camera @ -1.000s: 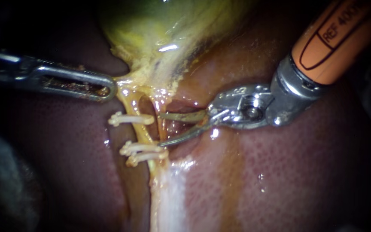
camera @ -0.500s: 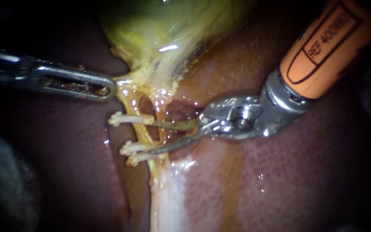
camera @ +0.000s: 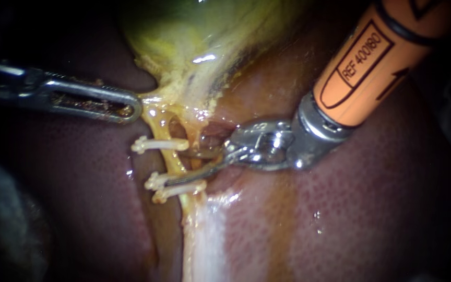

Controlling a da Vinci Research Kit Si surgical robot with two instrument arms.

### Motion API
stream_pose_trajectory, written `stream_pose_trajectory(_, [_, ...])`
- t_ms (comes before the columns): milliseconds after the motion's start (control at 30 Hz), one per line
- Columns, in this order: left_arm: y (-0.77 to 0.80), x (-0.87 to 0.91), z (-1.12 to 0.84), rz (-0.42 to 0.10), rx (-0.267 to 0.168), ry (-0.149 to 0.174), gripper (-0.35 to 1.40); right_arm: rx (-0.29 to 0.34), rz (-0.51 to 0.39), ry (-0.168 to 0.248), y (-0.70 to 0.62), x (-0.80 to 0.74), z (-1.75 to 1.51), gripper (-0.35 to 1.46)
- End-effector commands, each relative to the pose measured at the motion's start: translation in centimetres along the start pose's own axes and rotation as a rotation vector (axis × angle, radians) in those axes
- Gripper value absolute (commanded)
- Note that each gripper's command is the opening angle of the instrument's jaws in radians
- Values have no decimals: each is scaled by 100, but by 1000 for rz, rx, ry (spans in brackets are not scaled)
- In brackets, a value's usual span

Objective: Go to the cutting position left tube

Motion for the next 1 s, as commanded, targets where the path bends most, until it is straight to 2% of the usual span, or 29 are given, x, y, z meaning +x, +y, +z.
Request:
stream_pose_trajectory(33, [0, 0, 0, 0, 1, 0, -35, 11, -2, 6, -1, 2, 2, 138])
stream_pose_trajectory(300, [0, 0, 1, -1, 1, 1, -35, 64, -3, 50, -11, 19, 31, 135])
stream_pose_trajectory(500, [1, 0, 1, -1, 1, 1, -35, 51, 7, 85, -11, 29, 47, 133])
stream_pose_trajectory(833, [1, 0, 1, -1, 2, 1, -35, 34, 24, 123, -5, 34, 50, 133])
stream_pose_trajectory(1000, [1, 0, 1, -1, 2, 1, -35, 50, 27, 144, -10, 40, 50, 133])
